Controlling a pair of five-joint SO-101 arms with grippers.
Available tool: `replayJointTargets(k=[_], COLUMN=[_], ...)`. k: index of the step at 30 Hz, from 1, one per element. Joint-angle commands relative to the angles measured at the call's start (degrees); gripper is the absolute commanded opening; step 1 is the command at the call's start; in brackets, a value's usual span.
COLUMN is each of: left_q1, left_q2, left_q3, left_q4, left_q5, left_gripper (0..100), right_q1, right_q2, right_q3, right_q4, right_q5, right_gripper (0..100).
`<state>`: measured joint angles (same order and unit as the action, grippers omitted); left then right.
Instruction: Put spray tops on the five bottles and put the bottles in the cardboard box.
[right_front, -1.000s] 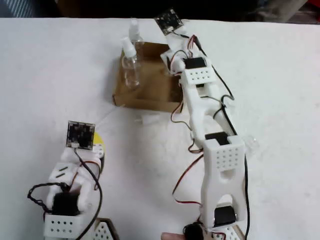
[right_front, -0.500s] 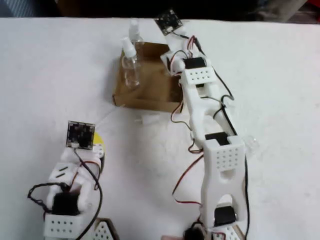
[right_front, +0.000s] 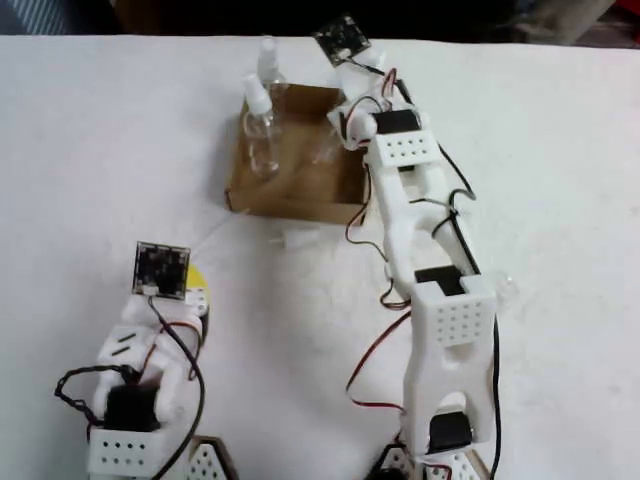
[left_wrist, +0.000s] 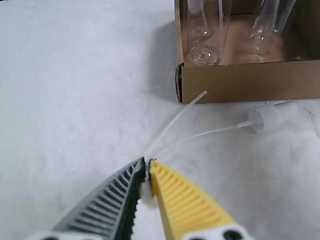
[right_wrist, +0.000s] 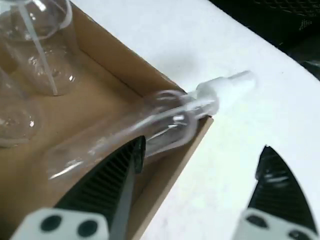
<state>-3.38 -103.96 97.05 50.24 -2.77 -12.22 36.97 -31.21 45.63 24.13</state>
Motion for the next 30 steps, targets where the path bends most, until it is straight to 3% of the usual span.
replayJointTargets(k=[1,9,21,26,30], left_q1=[-0.57,-0.57,-0.57,-0.57,-0.57], left_q2=[-0.84,-0.84,-0.84,-0.84,-0.84], left_q3=[-0.09,-0.09,-0.09,-0.09,-0.09], left_q4=[0.00,0.00,0.00,0.00,0.00], left_q5=[-0.70,-0.70,-0.70,-0.70,-0.70], left_gripper=[2,2,2,2,2], right_q1=[-0.04,-0.04,-1.10,1.19,3.38], right_q2=[-4.35,-4.97,-15.08,-18.51,-17.01], right_q3=[-2.55,-2.81,-2.81,-2.37,-2.73], right_q4=[0.31,0.48,17.45,25.10,24.48], right_q5=[0.09,-0.44,-28.31,-30.95,-31.21], right_gripper=[30.3,30.2,30.1,30.1,30.1])
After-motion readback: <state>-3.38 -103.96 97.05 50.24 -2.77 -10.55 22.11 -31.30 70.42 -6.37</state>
